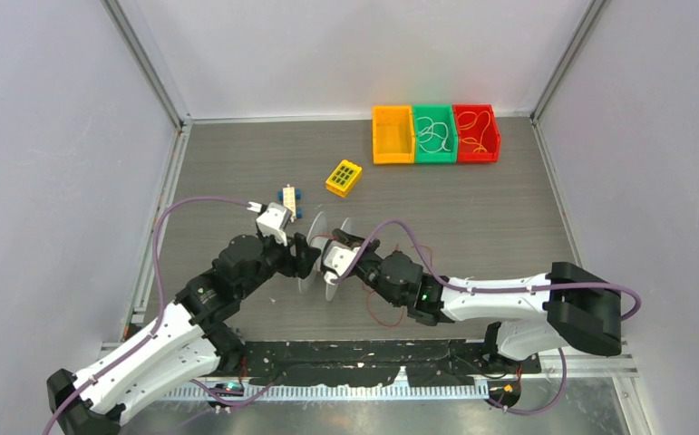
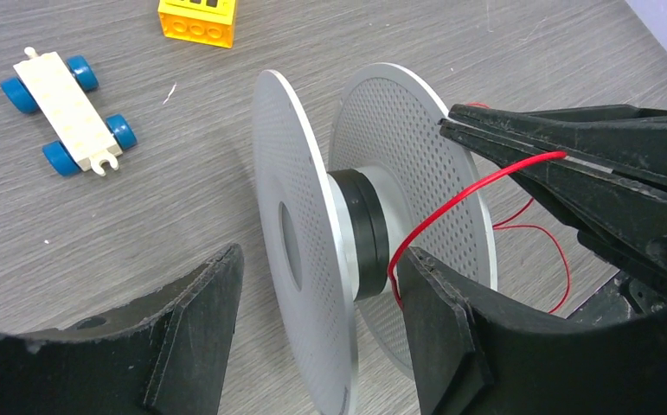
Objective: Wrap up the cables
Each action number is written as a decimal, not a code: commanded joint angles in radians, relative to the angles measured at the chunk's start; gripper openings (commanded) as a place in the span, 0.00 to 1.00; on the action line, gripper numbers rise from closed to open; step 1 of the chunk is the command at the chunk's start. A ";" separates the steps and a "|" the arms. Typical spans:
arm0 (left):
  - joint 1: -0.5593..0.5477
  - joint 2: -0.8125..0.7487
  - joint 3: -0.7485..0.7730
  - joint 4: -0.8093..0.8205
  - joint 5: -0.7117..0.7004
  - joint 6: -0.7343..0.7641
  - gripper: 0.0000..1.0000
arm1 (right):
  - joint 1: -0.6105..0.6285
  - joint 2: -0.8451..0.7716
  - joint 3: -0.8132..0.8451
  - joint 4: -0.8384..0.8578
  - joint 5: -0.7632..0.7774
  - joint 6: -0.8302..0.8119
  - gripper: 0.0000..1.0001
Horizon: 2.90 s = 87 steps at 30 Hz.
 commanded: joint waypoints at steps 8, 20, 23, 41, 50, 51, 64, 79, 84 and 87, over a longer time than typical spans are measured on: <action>0.005 0.000 -0.010 0.074 -0.030 -0.006 0.58 | 0.033 0.020 0.052 0.007 0.071 -0.030 0.05; 0.005 0.018 -0.050 0.082 -0.048 -0.015 0.32 | 0.035 0.003 0.068 -0.058 0.075 0.024 0.20; 0.005 0.033 -0.057 0.097 -0.041 -0.017 0.30 | 0.034 -0.009 0.067 -0.079 0.067 0.048 0.21; 0.005 0.032 -0.048 0.109 -0.002 -0.030 0.00 | 0.035 -0.104 -0.008 -0.171 -0.006 0.255 0.33; 0.005 -0.001 0.222 -0.157 -0.088 0.062 0.00 | 0.035 -0.268 -0.174 -0.165 -0.186 0.506 0.57; 0.005 0.001 0.270 -0.194 -0.088 0.072 0.00 | 0.035 -0.275 -0.220 -0.130 -0.220 0.520 0.64; 0.005 0.019 0.750 -0.488 -0.119 0.140 0.00 | 0.030 -0.083 -0.213 0.186 -0.201 0.502 0.84; 0.005 0.051 0.830 -0.499 -0.247 0.171 0.00 | 0.029 0.318 -0.112 0.350 -0.445 0.685 0.78; 0.006 0.064 0.838 -0.483 -0.256 0.188 0.00 | 0.029 0.343 -0.074 0.297 -0.533 0.678 0.79; 0.005 0.067 0.831 -0.473 -0.269 0.206 0.00 | 0.029 0.305 -0.044 0.224 -0.579 0.660 0.78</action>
